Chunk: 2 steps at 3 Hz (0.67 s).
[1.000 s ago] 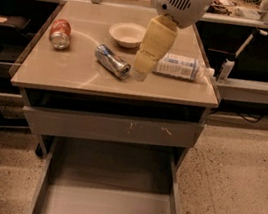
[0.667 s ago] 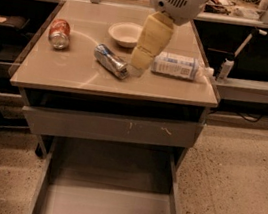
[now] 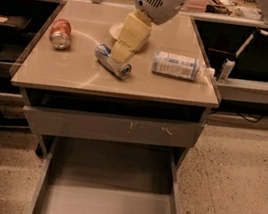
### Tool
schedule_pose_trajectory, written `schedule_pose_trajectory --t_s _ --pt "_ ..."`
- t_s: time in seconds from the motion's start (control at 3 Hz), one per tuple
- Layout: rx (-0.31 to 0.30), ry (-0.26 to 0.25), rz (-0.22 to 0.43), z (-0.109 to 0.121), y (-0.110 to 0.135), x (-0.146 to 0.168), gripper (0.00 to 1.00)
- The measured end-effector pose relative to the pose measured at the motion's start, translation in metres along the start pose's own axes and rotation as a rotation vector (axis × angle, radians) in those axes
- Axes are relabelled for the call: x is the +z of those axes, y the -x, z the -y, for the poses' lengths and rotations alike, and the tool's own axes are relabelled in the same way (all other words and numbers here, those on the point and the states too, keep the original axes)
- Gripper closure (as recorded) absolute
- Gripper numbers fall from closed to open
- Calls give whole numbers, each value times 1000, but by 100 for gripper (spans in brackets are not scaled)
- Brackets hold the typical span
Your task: Place redbull can into middle drawer
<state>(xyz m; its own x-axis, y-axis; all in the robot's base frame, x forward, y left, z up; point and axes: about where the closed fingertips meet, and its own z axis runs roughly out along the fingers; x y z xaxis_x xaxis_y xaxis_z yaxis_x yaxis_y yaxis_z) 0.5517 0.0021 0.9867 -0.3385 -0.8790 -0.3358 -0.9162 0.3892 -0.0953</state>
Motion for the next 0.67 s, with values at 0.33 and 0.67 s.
schedule_pose_trajectory --t_s 0.33,0.67 --pt "66 38 -7 15 24 24 0" --pt "101 75 -28 19 45 52 0"
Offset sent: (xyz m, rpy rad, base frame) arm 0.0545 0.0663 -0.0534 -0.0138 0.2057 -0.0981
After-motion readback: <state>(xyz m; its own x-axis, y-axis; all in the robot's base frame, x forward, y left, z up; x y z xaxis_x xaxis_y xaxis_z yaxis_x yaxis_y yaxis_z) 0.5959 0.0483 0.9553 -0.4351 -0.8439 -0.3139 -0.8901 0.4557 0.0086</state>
